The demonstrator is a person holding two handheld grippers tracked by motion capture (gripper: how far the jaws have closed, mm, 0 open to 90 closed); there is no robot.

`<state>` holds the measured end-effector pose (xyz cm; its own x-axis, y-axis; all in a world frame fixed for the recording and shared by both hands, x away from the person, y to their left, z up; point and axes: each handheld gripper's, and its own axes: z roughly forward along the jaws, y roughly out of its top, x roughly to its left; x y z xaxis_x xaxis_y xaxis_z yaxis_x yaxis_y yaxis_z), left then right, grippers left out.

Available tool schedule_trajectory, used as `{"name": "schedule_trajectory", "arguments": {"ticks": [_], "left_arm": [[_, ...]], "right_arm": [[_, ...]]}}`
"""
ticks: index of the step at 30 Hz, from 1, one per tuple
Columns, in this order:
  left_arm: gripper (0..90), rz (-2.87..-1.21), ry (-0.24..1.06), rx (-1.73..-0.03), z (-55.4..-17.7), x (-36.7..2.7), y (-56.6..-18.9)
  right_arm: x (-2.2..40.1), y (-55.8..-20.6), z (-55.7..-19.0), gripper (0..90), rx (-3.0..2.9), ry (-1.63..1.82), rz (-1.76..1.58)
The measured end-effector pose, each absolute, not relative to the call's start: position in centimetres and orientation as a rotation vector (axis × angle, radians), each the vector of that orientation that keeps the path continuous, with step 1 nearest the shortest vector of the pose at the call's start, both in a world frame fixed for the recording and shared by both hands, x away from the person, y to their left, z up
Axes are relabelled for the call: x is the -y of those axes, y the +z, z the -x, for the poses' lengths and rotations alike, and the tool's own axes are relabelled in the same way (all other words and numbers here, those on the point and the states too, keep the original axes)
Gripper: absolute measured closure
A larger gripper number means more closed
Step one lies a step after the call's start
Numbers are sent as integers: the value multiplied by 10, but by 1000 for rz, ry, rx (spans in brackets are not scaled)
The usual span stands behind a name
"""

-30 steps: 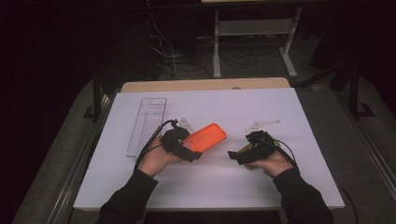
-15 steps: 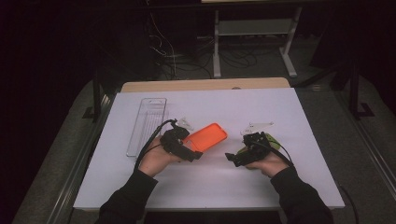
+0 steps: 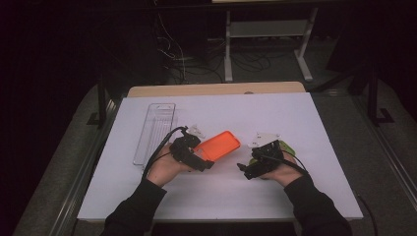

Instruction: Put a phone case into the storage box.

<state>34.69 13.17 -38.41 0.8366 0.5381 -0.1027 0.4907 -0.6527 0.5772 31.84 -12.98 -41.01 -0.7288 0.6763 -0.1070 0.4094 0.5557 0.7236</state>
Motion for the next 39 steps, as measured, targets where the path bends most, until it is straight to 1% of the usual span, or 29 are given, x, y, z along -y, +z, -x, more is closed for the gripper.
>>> {"name": "schedule_trajectory", "arguments": {"ticks": [12, 14, 16, 27, 30, 39], "left_arm": [[160, -2410, 100, -743, -347, -131, -385], [160, -2380, 96, -769, -346, -129, -386], [160, -2417, 98, -739, -347, -131, -385], [160, -2432, 105, -714, -348, -131, -386], [160, -2406, 100, -735, -346, -129, -387], [160, -2396, 93, -750, -346, -128, -388]], "right_arm": [[125, -410, -312, 0, -2359, 896, -721], [124, -410, -310, 0, -2354, 883, -682], [123, -410, -309, 0, -2338, 858, -626], [116, -414, -300, 0, -2273, 726, -400], [114, -414, -297, 0, -2253, 683, -344], [109, -415, -293, 0, -2186, 584, -172]]}}
